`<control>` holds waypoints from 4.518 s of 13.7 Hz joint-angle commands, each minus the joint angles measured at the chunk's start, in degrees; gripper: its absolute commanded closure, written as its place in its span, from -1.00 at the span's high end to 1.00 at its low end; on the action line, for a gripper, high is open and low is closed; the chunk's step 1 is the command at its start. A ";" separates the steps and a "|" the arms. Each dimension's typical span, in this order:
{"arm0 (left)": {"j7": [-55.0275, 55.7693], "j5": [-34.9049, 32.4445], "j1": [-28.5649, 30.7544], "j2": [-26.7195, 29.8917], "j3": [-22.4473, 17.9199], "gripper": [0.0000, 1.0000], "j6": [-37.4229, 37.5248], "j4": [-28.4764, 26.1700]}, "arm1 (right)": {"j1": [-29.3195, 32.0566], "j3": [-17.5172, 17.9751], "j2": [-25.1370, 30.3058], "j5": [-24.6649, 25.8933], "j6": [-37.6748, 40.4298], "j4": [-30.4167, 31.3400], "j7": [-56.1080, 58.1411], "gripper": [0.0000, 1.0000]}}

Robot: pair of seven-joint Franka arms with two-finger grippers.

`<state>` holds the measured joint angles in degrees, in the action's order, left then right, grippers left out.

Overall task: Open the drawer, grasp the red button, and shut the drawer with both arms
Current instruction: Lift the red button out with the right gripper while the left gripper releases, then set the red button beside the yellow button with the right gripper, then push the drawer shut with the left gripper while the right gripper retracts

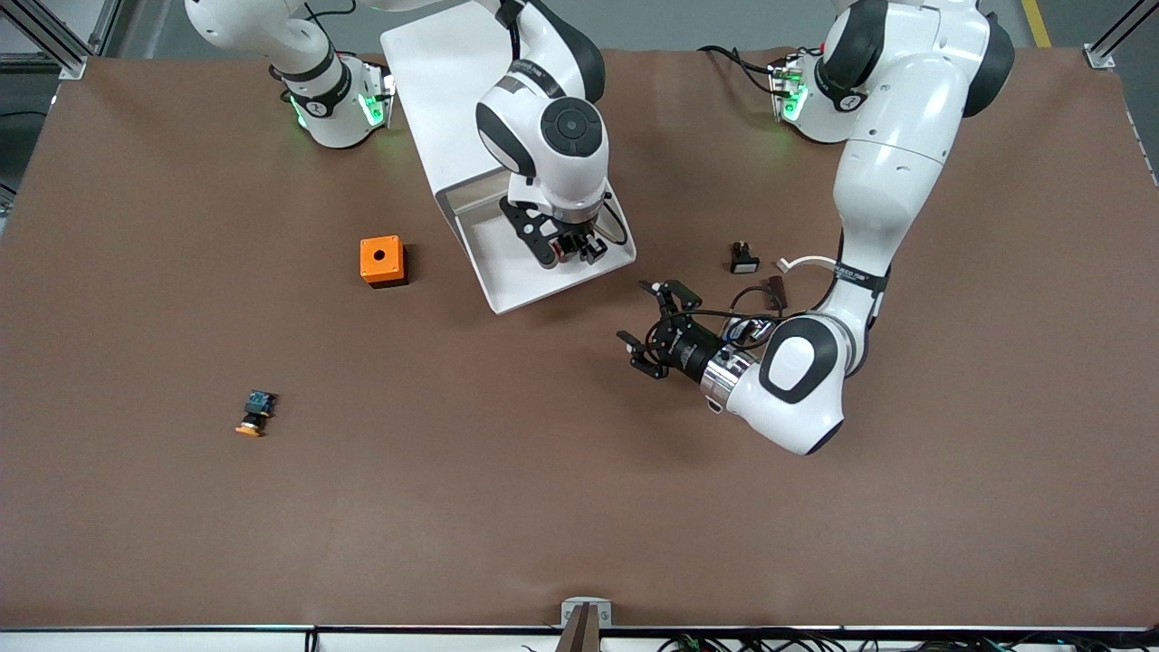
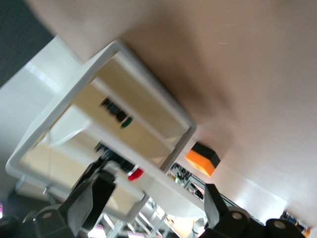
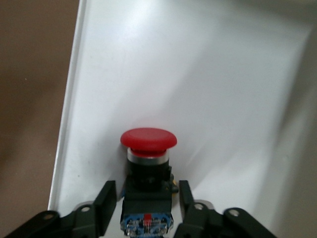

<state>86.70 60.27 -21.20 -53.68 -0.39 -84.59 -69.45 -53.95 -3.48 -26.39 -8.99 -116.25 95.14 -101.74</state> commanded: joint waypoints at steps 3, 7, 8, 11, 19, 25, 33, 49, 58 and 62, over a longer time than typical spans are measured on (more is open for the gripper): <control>-17.76 -3.39 -7.44 3.13 -8.21 0.98 -5.48 0.89 | 1.73 -0.39 0.28 -2.35 2.85 -1.36 3.28 -1.00; -27.54 -11.56 -9.82 5.86 -8.40 0.94 -12.87 0.89 | 9.27 -0.74 4.31 -2.70 14.02 -5.14 19.78 -1.00; -28.68 -13.76 -10.35 6.56 -8.40 0.92 -13.84 0.89 | 12.43 -0.74 6.07 -2.70 15.08 -5.14 25.57 -0.99; -29.40 -23.06 -13.77 8.76 -8.31 0.94 -19.02 0.63 | 19.73 -1.09 8.28 -1.48 17.11 -5.06 44.37 -0.99; -28.08 -37.24 -19.93 10.08 -8.31 0.99 -27.38 0.19 | 33.80 -1.00 5.12 6.97 0.34 1.88 77.81 -0.99; -24.84 -43.31 -24.32 10.17 -8.13 0.99 -27.65 -0.95 | 42.07 -1.00 0.03 6.97 -4.42 1.98 86.45 -1.00; -19.30 -44.72 -31.09 11.93 -7.70 0.99 -27.21 -5.08 | 45.60 -1.09 -4.02 6.97 -16.34 9.51 87.06 -1.00; -12.88 -39.80 -34.79 13.16 -0.58 0.99 -26.95 -8.16 | 45.77 -0.74 -4.03 7.23 5.19 -4.67 87.06 1.00; -13.23 -31.18 -33.82 13.60 -0.13 0.99 -27.30 -10.62 | 47.43 -1.44 3.79 8.90 22.64 -14.28 99.78 1.00; -13.67 -34.24 -31.19 15.79 -0.84 0.99 -26.95 -10.54 | 51.04 -1.44 8.71 8.81 26.24 -14.28 101.91 1.00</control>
<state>73.24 27.87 -54.33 -41.17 -1.18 -111.48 -78.13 -4.71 -5.74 -20.74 -0.88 -91.83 80.29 -1.08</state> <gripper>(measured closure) 0.004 0.000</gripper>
